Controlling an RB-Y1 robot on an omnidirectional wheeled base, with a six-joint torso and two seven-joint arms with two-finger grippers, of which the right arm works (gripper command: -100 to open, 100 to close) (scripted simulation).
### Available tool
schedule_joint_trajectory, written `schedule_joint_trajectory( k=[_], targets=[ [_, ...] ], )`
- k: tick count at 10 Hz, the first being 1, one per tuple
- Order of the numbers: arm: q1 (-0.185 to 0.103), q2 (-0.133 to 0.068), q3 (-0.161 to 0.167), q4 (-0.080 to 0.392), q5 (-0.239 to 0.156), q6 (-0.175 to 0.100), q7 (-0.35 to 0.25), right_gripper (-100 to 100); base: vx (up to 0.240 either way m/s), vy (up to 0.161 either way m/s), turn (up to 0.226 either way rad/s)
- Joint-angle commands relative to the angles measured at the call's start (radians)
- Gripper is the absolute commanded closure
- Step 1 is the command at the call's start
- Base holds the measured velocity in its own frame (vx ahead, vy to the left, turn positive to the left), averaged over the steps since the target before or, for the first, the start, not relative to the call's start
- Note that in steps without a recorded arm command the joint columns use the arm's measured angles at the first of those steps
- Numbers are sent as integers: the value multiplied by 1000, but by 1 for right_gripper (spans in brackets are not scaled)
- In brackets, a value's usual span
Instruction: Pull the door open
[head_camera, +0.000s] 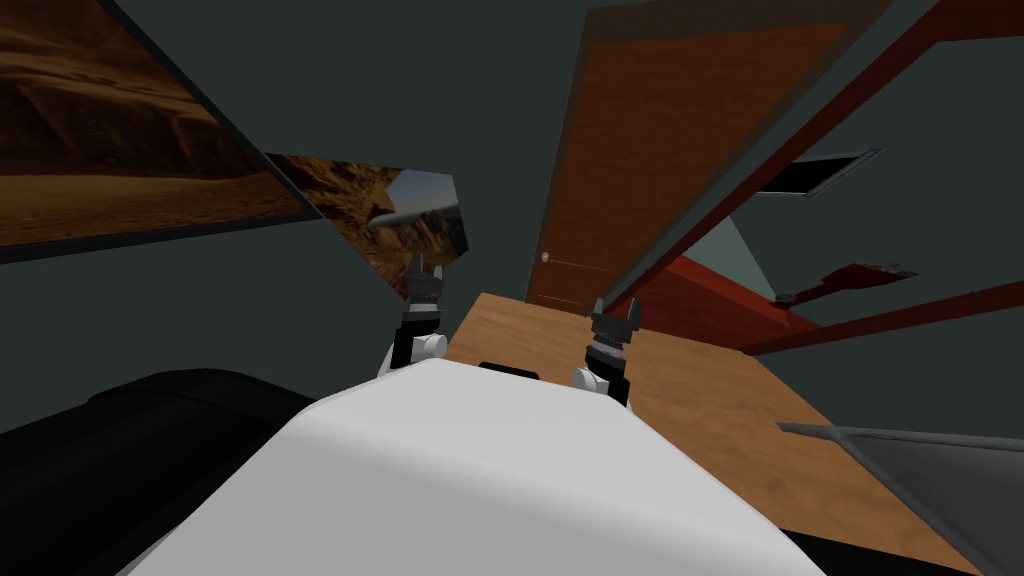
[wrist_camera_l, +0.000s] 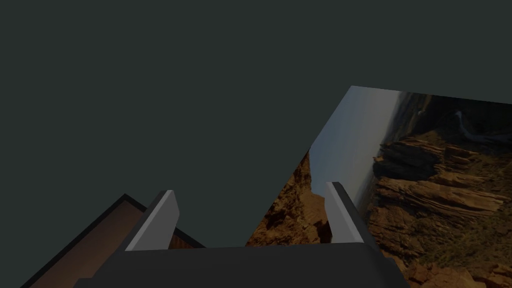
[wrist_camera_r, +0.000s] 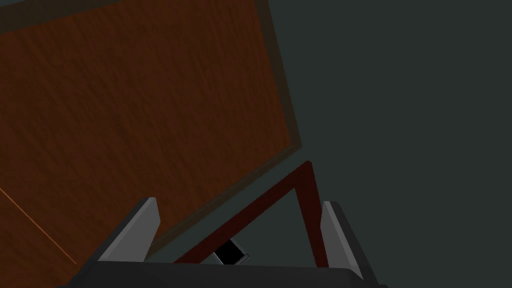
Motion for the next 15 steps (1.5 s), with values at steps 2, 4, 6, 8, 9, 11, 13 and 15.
schedule_joint_trajectory(
  k=[2, 4, 6, 8, 9, 11, 13, 15],
  targets=[
    [-14, -7, 6, 51, -40, -20, -35, -100, 89, 0, 122],
    [-25, -14, 10, 87, -72, -32, -63, -100, 95, -6, 116],
    [-35, -20, 13, 124, -105, -44, -91, -100, 90, -21, 122],
    [-47, -27, 17, 164, -141, -58, -122, -100, 97, -23, 145],
    [-53, -31, 19, 184, -159, -64, -137, -100, 91, -16, 132],
    [-65, -37, 23, 225, -195, -78, -168, -100, 96, -14, 129],
    [-77, -44, 27, 268, -233, -92, -201, -100, 97, -28, 144],
    [-90, -51, 31, 310, -271, -106, -233, -100, 97, -27, 150]
  ],
)
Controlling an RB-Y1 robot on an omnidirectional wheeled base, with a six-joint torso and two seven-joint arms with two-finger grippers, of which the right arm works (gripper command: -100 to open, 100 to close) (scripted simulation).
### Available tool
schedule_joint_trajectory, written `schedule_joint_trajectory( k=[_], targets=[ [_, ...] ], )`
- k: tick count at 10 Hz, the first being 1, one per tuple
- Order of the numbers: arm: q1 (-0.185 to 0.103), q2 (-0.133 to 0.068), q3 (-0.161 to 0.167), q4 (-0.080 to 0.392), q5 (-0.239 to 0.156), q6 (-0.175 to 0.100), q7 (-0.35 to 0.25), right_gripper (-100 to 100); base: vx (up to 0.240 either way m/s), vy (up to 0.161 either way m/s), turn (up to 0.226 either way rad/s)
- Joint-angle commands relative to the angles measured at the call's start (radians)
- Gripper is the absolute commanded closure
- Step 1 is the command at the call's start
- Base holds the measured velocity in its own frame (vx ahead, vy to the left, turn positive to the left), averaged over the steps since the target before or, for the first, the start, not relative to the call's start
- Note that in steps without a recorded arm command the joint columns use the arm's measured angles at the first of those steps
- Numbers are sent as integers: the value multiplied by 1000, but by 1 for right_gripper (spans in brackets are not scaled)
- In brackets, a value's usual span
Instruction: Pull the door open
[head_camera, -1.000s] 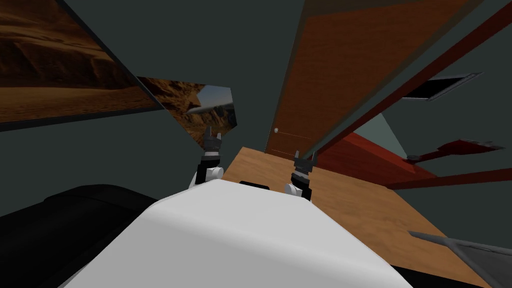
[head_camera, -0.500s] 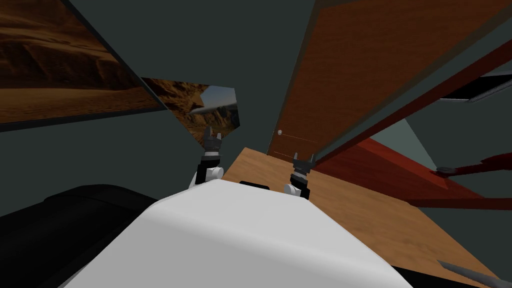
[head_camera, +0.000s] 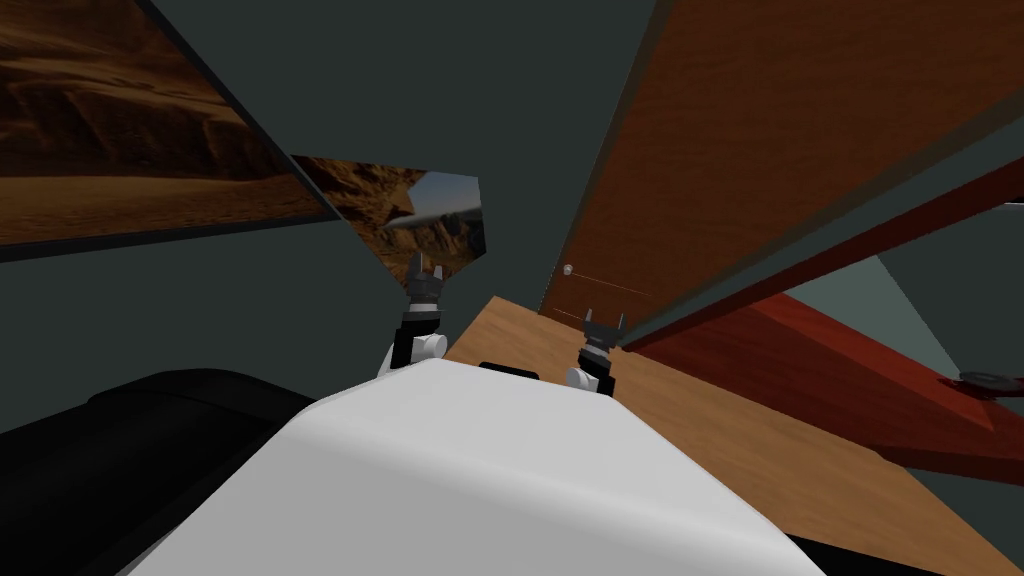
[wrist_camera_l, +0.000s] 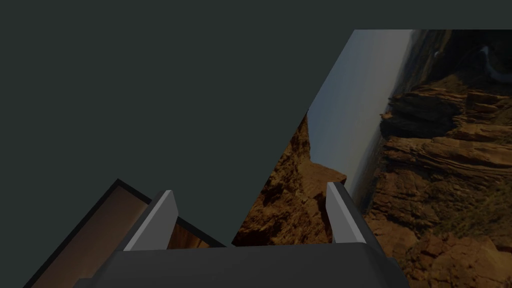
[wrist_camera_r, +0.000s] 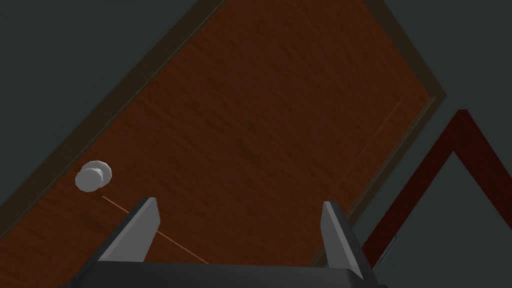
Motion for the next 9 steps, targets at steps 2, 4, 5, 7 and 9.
schedule_joint_trajectory(
  k=[2, 4, 5, 7, 9],
  targets=[
    [-13, -8, 5, 49, -51, -14, -43, -100, 94, -36, 146],
    [-26, -15, 10, 93, -90, -29, -77, -100, 99, -25, 161],
    [-32, -18, 12, 115, -110, -36, -94, -100, 90, -31, 136],
    [-45, -25, 16, 159, -149, -51, -127, -100, 96, -35, 134],
    [-58, -31, 20, 203, -188, -65, -161, -100, 91, -39, 150]
  ],
)
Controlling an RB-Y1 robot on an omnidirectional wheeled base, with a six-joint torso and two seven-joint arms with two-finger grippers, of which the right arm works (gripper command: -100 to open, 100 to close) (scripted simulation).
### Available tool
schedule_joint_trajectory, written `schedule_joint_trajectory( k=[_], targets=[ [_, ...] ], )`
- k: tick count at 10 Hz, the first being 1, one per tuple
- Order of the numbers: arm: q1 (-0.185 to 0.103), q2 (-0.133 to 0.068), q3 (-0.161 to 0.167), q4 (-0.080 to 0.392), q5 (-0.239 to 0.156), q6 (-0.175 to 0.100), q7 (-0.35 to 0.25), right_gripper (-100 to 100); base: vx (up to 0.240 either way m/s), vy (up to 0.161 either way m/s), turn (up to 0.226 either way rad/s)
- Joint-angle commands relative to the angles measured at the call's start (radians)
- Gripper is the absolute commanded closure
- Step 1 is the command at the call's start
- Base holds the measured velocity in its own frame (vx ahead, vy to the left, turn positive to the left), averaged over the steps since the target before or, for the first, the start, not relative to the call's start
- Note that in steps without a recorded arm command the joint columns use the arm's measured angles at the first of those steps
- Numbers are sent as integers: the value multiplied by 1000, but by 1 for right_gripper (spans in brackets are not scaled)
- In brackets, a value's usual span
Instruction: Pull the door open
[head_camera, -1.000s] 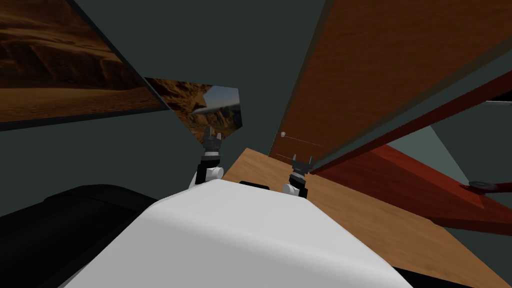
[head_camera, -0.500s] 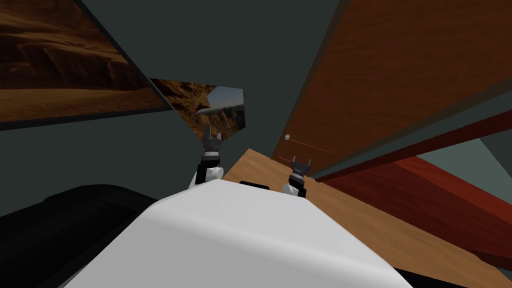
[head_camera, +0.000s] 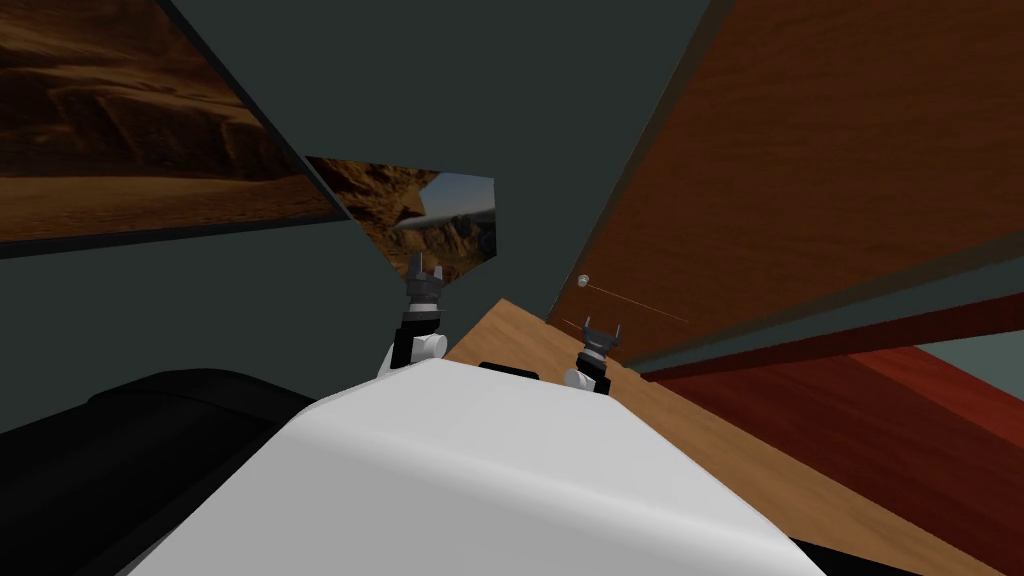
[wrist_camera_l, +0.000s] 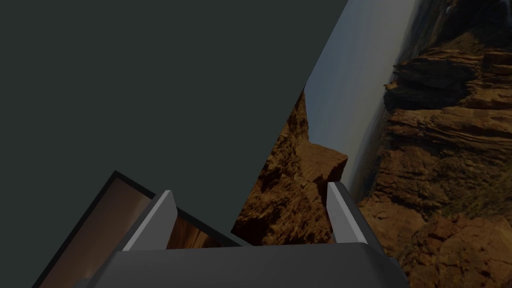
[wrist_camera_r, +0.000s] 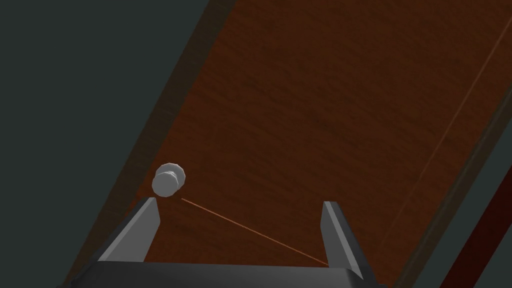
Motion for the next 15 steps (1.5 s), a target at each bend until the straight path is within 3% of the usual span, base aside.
schedule_joint_trajectory(
  k=[1, 15],
  targets=[
    [-10, -5, 3, 35, -32, -12, -29, -100, 91, -39, 147],
    [-94, -46, 30, 322, -289, -108, -248, -100, 84, -51, 139]
  ],
)
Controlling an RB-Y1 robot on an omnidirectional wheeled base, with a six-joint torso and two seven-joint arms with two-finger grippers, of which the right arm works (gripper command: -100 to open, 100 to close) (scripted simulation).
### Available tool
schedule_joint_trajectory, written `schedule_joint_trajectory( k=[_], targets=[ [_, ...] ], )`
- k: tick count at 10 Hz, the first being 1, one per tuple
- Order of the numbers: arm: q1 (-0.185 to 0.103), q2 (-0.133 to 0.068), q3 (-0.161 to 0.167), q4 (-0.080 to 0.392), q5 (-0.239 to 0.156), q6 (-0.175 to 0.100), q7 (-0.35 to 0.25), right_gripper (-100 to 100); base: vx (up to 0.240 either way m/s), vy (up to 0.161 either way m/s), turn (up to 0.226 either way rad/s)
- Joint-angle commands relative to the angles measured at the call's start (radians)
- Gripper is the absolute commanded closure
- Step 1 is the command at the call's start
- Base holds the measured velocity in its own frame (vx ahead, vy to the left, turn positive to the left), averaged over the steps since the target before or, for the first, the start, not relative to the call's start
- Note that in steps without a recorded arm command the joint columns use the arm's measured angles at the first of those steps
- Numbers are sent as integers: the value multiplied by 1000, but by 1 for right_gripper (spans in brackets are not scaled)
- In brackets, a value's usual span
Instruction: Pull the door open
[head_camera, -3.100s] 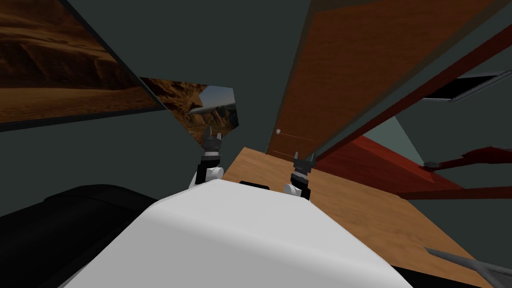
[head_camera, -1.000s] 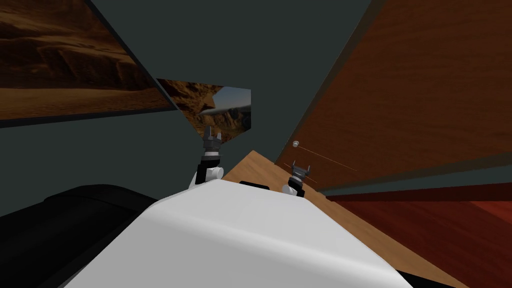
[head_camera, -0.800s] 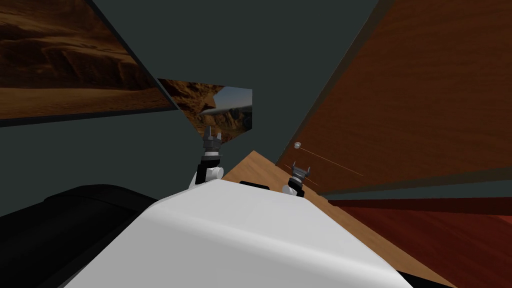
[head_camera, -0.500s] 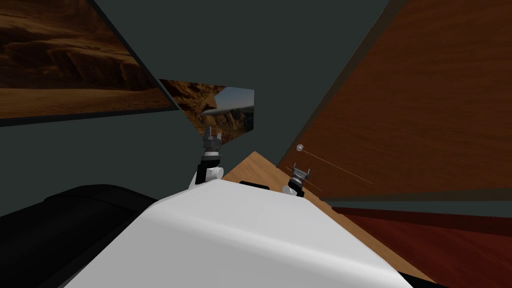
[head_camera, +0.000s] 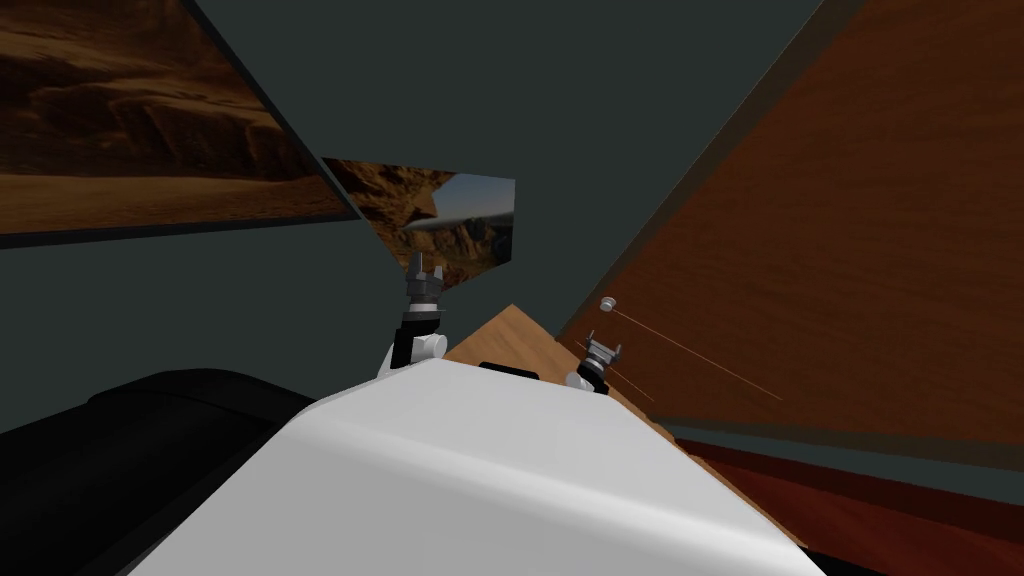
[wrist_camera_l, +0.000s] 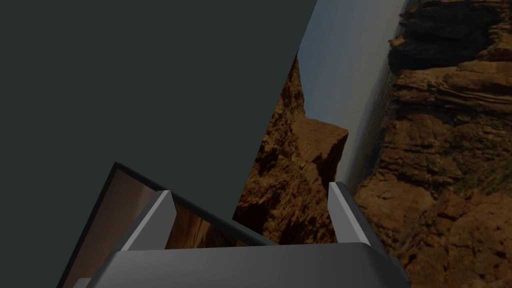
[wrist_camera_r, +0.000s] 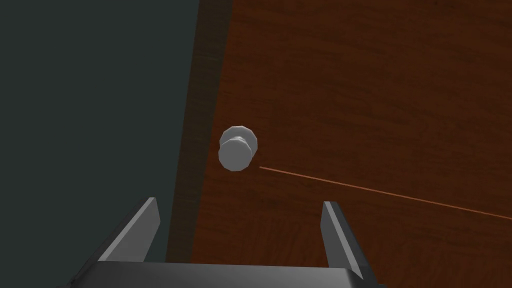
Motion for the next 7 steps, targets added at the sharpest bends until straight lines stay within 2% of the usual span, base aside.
schedule_joint_trajectory(
  k=[1, 7],
  targets=[
    [-12, -5, 5, 45, -43, -17, -36, -100, 109, -83, 188],
    [-49, -22, 17, 170, -154, -58, -131, -100, 97, -75, 152]
  ],
)
